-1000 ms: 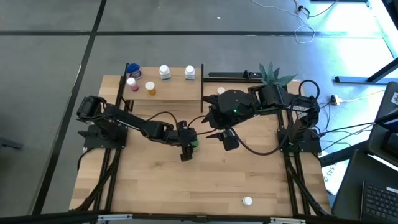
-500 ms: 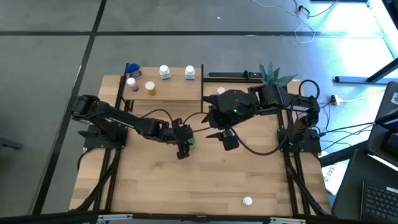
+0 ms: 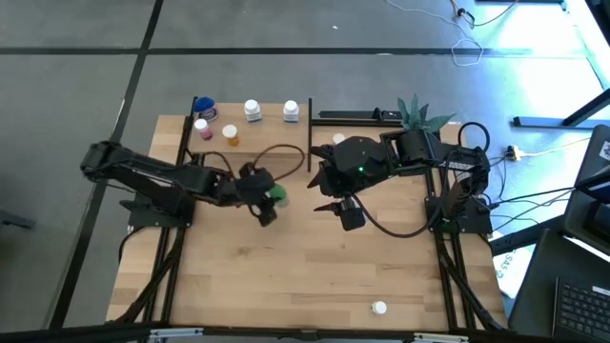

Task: Pick and place medicine bottles onto shelf by color
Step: Put the green pill bottle on the shelf

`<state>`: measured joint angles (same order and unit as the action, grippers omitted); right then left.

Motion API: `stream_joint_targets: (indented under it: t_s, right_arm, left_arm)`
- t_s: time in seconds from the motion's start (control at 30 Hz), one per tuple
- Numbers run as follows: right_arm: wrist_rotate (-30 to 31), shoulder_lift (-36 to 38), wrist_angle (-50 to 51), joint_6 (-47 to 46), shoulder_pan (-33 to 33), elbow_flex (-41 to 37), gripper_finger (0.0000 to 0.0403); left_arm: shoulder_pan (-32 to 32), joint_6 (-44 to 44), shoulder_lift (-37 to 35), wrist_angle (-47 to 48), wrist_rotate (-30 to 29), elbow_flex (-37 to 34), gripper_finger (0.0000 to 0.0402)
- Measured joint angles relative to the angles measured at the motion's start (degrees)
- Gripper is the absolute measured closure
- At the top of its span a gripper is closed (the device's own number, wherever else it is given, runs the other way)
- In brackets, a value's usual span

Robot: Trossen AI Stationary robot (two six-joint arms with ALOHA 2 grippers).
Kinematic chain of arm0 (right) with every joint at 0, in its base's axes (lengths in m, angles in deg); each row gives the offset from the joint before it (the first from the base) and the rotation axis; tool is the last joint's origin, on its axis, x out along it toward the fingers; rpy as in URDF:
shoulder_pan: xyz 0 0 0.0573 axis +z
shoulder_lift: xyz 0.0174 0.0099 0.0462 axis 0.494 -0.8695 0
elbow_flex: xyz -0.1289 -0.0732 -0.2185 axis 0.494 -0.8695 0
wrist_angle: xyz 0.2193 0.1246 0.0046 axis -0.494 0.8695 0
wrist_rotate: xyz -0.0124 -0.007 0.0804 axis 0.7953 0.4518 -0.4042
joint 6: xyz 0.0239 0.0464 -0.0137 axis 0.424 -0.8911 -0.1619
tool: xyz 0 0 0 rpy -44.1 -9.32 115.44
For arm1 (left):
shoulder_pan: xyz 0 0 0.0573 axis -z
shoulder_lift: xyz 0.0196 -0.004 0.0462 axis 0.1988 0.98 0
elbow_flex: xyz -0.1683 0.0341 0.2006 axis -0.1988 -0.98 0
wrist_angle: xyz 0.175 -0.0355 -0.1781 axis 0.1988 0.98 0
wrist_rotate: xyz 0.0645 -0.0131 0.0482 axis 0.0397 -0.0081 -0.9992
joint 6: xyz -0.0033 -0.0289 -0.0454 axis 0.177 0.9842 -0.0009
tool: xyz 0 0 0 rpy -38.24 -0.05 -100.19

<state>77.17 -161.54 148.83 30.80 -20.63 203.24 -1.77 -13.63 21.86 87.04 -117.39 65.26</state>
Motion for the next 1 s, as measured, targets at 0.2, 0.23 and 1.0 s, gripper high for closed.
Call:
stream_joint_targets:
  t_s: [0.2, 0.23, 1.0]
  right_arm:
    - [0.0, 0.0, -1.0, 0.0, 0.0, 0.0, 0.014]
    - [0.0, 0.0, -1.2, 0.0, 0.0, 0.0, 0.014]
    - [0.0, 0.0, -1.6, 0.0, 0.0, 0.0, 0.014]
  left_arm:
    - [-1.3, -0.2, -3.3, 6.4, -1.1, 3.2, 0.0208]
    - [-1.6, -0.3, -3.1, 6.3, -1.1, 4.4, 0.0208]
    - [-16.4, -7.1, -3.5, 21.0, -0.3, 19.3, 0.0208]
